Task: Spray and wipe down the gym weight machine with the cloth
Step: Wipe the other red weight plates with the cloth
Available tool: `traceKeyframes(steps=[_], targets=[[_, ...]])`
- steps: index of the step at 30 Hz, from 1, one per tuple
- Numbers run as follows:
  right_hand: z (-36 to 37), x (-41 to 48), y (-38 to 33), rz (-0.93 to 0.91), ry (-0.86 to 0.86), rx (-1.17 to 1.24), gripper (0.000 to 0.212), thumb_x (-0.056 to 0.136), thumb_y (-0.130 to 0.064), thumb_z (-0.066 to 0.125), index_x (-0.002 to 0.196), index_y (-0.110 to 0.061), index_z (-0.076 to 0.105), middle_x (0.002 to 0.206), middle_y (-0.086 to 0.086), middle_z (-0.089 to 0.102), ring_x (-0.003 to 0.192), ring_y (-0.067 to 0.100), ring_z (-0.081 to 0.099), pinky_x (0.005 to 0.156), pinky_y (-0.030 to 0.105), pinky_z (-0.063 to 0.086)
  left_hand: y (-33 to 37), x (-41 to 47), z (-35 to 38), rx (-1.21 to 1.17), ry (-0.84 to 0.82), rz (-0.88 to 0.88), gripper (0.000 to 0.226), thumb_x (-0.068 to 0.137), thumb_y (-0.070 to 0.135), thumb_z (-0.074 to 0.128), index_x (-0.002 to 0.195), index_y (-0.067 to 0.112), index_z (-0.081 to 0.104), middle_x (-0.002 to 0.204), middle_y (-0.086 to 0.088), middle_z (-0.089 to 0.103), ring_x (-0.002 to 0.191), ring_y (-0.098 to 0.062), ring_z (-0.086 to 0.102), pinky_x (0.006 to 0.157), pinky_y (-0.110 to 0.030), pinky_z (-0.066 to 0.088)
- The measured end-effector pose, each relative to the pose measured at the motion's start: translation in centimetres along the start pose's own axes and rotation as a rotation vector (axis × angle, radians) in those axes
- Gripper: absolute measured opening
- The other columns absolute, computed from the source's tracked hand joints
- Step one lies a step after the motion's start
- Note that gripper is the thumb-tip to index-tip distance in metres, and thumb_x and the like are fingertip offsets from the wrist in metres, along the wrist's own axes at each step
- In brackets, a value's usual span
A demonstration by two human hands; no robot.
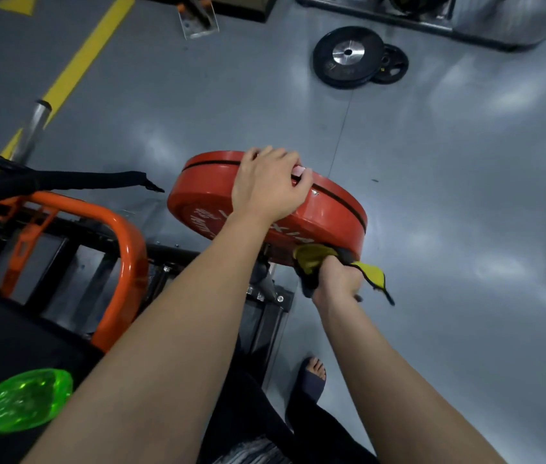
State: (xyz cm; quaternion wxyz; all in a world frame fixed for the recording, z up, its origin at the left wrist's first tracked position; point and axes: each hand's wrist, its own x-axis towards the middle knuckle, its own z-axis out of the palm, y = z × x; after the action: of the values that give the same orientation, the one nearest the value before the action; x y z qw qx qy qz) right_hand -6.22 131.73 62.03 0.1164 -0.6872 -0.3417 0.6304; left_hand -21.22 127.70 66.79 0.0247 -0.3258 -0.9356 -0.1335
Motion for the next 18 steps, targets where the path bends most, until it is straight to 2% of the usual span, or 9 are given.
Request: traceKeyframes(steps=[3, 5, 7, 8, 9, 10, 12, 15, 18], targets=[[2.2, -3.8, -0.1, -0.069, -0.135, -0.095, 0.014, 0.076, -0.012, 0.066, 0.090, -0.008, 0.065, 0.097, 0.013, 0.070, 0.090, 0.035, 0.067, 0.084, 0.044, 0.059, 0.0, -0.2, 0.0, -0.002, 0.003, -0.011, 0.040, 0.097, 0.052, 0.041, 0.099, 0.024, 0.069, 0.099, 0.009, 0.069, 0.102, -0.017, 0.059, 0.106, -0.037, 0.033], [2.8, -4.7, -0.7, -0.111, -0.232, -0.106, 0.010, 0.079, -0.006, 0.067, 0.086, -0.011, 0.062, 0.091, 0.007, 0.068, 0.085, 0.029, 0.066, 0.067, 0.030, 0.057, -0.2, 0.0, -0.3, -0.011, 0.000, -0.010, 0.040, 0.098, 0.053, 0.041, 0.101, 0.025, 0.069, 0.101, 0.009, 0.068, 0.104, -0.017, 0.058, 0.106, -0.036, 0.032], [2.3, -4.0, -1.1, -0.102, -0.229, -0.060, 0.017, 0.083, 0.005, 0.061, 0.085, -0.011, 0.058, 0.083, 0.002, 0.063, 0.075, 0.023, 0.062, 0.045, 0.016, 0.047, -0.6, 0.0, -0.4, -0.014, -0.014, -0.014, 0.041, 0.098, 0.054, 0.040, 0.104, 0.025, 0.069, 0.103, 0.010, 0.068, 0.105, -0.016, 0.057, 0.107, -0.035, 0.031], [1.7, -3.1, -0.9, -0.108, -0.202, -0.057, 0.019, 0.084, 0.008, 0.059, 0.087, -0.011, 0.057, 0.081, 0.000, 0.061, 0.071, 0.020, 0.060, 0.040, 0.012, 0.043, -0.7, 0.1, -0.4, -0.020, -0.020, -0.014, 0.041, 0.099, 0.054, 0.039, 0.105, 0.025, 0.069, 0.104, 0.010, 0.068, 0.106, -0.016, 0.057, 0.108, -0.035, 0.030], [1.1, -2.4, -0.7, -0.108, -0.172, -0.056, 0.021, 0.083, 0.008, 0.058, 0.091, -0.012, 0.058, 0.083, 0.001, 0.062, 0.073, 0.020, 0.061, 0.044, 0.010, 0.045, -0.9, 0.1, -0.5, -0.027, -0.024, -0.017, 0.041, 0.099, 0.054, 0.040, 0.106, 0.025, 0.068, 0.105, 0.011, 0.067, 0.106, -0.015, 0.056, 0.109, -0.035, 0.030], [0.7, -1.6, -0.2, -0.105, -0.136, -0.057, 0.023, 0.082, 0.006, 0.060, 0.094, -0.014, 0.060, 0.089, 0.003, 0.066, 0.078, 0.023, 0.064, 0.055, 0.014, 0.052, -1.0, 0.1, -0.6, -0.033, -0.026, -0.020, 0.040, 0.099, 0.053, 0.040, 0.106, 0.026, 0.068, 0.106, 0.011, 0.067, 0.106, -0.014, 0.056, 0.109, -0.035, 0.029], [-0.2, -0.2, 0.2, -0.082, -0.046, -0.069, 0.023, 0.082, 0.001, 0.063, 0.098, -0.016, 0.061, 0.106, 0.008, 0.069, 0.089, 0.028, 0.063, 0.080, 0.029, 0.054, -1.2, 0.2, -0.7, -0.038, -0.030, -0.025, 0.039, 0.100, 0.053, 0.040, 0.106, 0.026, 0.068, 0.106, 0.012, 0.067, 0.105, -0.013, 0.055, 0.110, -0.035, 0.029], [-1.5, 1.5, 0.0, 0.032, 0.023, -0.035, 0.015, 0.095, -0.001, 0.055, 0.107, -0.008, 0.057, 0.112, 0.013, 0.061, 0.091, 0.029, 0.054, 0.082, 0.034, 0.044, -1.2, 0.1, -0.6, -0.049, -0.033, -0.011, 0.041, 0.100, 0.054, 0.039, 0.106, 0.026, 0.068, 0.105, 0.013, 0.067, 0.104, -0.012, 0.056, 0.109, -0.035, 0.030], [-0.6, 1.1, 0.4, -0.010, -0.034, -0.155, 0.027, 0.093, -0.011, 0.063, 0.119, -0.002, 0.061, 0.108, 0.017, 0.064, 0.088, 0.027, 0.057, 0.083, 0.037, 0.050, -1.8, 0.2, -0.6, -0.074, -0.030, 0.008, 0.040, 0.099, 0.053, 0.041, 0.106, 0.026, 0.069, 0.105, 0.012, 0.068, 0.104, -0.013, 0.057, 0.108, -0.035, 0.031]])
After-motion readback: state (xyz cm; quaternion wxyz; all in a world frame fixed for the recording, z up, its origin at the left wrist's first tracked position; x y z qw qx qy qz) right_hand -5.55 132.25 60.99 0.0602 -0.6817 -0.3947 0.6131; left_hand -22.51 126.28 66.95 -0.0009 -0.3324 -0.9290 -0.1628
